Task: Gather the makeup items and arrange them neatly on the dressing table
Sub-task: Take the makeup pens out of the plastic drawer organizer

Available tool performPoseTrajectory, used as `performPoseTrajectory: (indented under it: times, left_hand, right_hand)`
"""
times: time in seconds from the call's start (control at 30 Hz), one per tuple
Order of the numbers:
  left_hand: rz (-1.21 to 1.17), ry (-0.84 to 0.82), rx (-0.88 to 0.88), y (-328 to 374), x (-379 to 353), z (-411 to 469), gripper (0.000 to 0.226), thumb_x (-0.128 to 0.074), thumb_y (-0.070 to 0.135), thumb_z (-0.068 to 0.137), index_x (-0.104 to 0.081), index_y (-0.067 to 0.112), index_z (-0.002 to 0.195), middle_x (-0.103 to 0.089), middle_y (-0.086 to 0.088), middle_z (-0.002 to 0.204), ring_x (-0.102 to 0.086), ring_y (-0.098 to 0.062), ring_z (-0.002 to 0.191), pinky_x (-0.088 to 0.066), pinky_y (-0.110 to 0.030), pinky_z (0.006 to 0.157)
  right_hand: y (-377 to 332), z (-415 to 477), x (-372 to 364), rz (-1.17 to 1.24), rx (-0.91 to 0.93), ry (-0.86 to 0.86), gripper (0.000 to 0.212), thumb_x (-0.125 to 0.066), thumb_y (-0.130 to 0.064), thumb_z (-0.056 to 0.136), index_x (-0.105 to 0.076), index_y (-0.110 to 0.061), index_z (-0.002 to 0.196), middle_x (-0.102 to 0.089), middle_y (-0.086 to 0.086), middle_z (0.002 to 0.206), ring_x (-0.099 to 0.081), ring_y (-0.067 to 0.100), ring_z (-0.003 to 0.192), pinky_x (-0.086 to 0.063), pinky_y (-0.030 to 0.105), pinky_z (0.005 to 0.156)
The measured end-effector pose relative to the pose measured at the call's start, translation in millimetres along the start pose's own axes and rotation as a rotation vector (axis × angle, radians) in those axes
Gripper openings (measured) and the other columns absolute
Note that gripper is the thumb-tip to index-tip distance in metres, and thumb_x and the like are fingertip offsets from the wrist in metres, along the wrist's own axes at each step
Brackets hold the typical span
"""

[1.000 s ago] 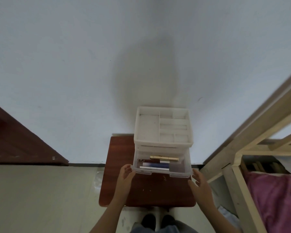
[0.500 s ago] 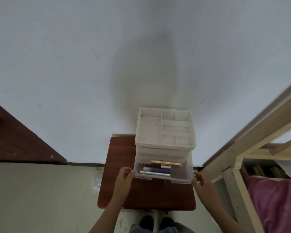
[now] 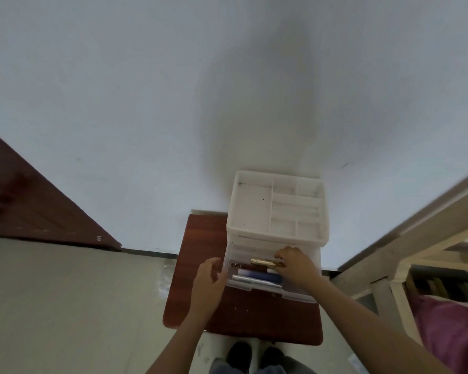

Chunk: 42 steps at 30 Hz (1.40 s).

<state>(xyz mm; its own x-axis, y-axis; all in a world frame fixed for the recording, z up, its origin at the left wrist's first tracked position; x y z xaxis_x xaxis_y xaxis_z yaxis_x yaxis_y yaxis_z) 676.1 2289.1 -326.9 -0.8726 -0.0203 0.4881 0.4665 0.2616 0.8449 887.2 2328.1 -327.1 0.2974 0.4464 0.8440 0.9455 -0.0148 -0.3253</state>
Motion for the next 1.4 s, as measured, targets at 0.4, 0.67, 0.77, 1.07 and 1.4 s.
performPoseTrajectory:
  times: [0.4,0.67,0.77,1.07,1.4]
  left_hand:
    - [0.074,0.155,-0.021,18.6,25.6,-8.4,0.03,-0.052,0.013,0.091,-0.052,0.008,0.121,-0.049,0.006,0.109,-0.044,-0.006,0.1,-0.033,-0.018,0.084]
    - [0.294,-0.094,-0.321,74.7,-3.4,4.3,0.015,-0.05,0.011,0.091,-0.063,0.011,0.084,-0.054,0.006,0.07,-0.052,-0.011,0.063,-0.042,-0.011,0.063]
    - [0.55,-0.476,-0.268,76.4,-47.1,10.2,0.02,-0.046,0.021,0.091,-0.061,0.01,0.085,-0.061,-0.001,0.078,-0.058,-0.018,0.074,-0.05,-0.03,0.075]
    - [1.246,-0.858,-0.361,60.4,-127.2,23.1,0.026,-0.065,0.016,0.078,-0.063,0.007,0.102,-0.066,-0.012,0.102,-0.061,-0.029,0.093,-0.051,-0.035,0.082]
    - [1.294,-0.685,-0.549,70.8,-131.4,29.9,0.021,-0.052,0.013,0.087,-0.057,0.007,0.106,-0.061,-0.012,0.112,-0.059,-0.027,0.101,-0.047,-0.035,0.083]
  right_hand:
    - [-8.4,11.2,-11.6,-0.301,0.038,-0.05,0.03,-0.045,-0.014,0.089,-0.048,-0.012,0.119,-0.051,0.01,0.123,-0.048,0.027,0.114,-0.038,0.035,0.093]
    - [-0.7,-3.0,0.9,-0.094,0.003,-0.083,0.022,-0.045,-0.013,0.091,-0.057,-0.005,0.107,-0.056,0.01,0.115,-0.055,0.024,0.103,-0.044,0.028,0.085]
    - [12.5,-25.1,18.7,0.011,-0.011,0.004,0.013,-0.041,-0.015,0.094,-0.05,-0.018,0.086,-0.049,0.0,0.09,-0.048,0.015,0.084,-0.036,0.021,0.072]
    - [59.6,-68.7,36.1,0.121,-0.164,0.18,0.017,-0.045,-0.02,0.093,-0.042,-0.018,0.076,-0.041,-0.006,0.074,-0.035,0.0,0.057,-0.026,0.014,0.048]
    - [94.8,-102.2,29.5,0.356,-0.324,0.313,0.036,-0.051,-0.018,0.089,-0.033,-0.026,0.059,-0.038,-0.008,0.061,-0.038,0.007,0.056,-0.032,0.021,0.055]
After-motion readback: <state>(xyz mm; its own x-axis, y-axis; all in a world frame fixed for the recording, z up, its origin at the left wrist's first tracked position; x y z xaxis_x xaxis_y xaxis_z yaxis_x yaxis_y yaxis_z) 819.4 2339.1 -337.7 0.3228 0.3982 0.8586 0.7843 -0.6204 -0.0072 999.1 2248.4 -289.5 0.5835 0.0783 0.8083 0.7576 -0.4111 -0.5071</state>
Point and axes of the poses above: each hand's wrist, its own z-axis towards the middle knuckle, its own x-axis out of the back of the hand, y = z × x, the point moved 9 cm from there along z, towards the middle knuckle
